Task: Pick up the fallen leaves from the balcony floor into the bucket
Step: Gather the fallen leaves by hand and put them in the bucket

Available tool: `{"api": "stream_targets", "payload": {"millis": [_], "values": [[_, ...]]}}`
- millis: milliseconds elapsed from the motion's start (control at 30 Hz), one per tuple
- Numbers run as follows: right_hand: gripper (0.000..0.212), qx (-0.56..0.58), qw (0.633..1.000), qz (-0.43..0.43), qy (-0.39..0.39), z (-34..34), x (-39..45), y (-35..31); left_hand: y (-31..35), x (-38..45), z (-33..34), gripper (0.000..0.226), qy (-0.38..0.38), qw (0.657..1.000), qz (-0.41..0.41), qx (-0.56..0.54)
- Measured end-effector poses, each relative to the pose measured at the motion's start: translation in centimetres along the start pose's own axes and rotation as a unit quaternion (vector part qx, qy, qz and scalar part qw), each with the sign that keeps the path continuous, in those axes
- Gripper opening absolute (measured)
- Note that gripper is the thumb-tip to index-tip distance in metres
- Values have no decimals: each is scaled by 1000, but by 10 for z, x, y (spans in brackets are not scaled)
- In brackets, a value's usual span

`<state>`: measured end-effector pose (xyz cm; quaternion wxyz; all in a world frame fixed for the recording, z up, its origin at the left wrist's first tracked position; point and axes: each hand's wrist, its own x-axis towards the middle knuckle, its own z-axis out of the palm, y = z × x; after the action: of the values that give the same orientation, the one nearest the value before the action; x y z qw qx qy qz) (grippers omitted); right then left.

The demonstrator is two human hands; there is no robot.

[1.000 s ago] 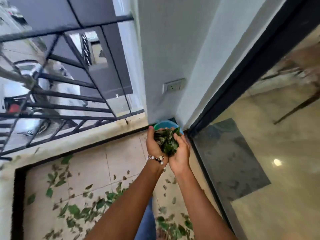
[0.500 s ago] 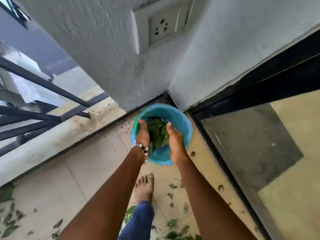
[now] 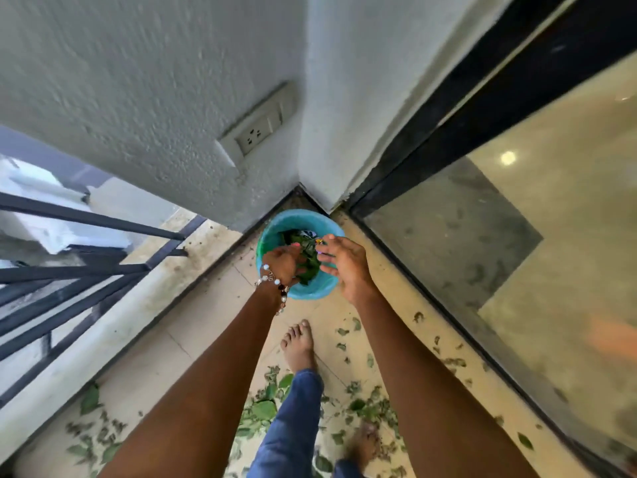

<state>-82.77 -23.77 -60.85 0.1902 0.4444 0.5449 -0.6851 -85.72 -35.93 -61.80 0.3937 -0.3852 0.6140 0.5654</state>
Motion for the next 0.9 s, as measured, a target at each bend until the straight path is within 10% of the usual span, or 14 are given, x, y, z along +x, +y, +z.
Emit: {"api": "stream_targets", "payload": {"millis": [300, 600, 900], "values": [[14, 49, 991, -116, 38, -102, -188, -52, 23, -184, 70, 13, -72, 970, 123, 198], [20, 210, 924, -221, 233, -301, -390, 1, -65, -398, 230, 19, -269, 910, 158, 273], [19, 330, 798, -269, 426, -464, -585, 137, -259, -575, 377, 23, -435, 747, 255, 433]]}}
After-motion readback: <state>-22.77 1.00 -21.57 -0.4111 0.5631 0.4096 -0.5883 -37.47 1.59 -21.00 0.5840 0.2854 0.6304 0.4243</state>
